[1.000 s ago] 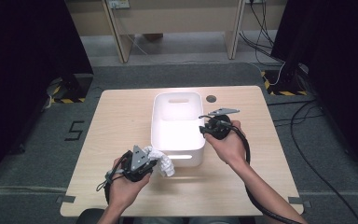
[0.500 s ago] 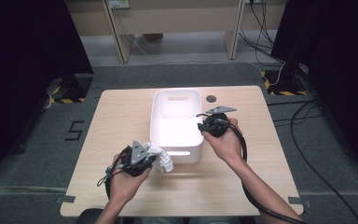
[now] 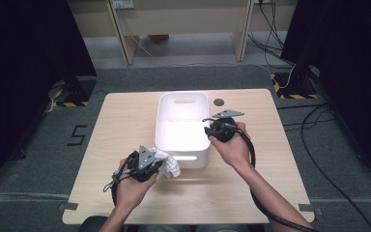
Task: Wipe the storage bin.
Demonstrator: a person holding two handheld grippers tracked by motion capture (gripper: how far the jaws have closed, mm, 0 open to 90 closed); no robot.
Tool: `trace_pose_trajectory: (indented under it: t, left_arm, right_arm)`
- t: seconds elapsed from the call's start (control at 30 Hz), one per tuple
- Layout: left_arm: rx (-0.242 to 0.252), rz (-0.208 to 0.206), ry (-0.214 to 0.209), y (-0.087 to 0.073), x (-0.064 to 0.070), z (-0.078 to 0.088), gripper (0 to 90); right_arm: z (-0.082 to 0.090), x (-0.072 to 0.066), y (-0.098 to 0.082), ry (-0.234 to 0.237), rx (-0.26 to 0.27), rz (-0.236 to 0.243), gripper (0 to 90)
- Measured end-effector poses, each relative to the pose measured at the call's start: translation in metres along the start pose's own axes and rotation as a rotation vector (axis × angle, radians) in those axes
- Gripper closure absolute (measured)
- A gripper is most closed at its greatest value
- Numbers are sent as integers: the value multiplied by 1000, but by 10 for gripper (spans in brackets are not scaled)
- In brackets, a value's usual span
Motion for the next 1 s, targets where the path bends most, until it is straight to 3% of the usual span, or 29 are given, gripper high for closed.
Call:
trace_pose_trajectory:
  t: [1.0]
  left_arm:
    - [-67, 5, -2, -28, 8, -19, 752]
  right_arm:
    - [0, -2, 0, -5, 6, 2, 727]
Point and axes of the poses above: each handheld gripper's, and its own axes: z roughly backward along the jaws, y roughly out of its top, x roughly to its right, the point moved 6 cm from there along -z, roughly forward along the jaws, and after that the axes turned 11 degrees about x, right-handed, at the moved point
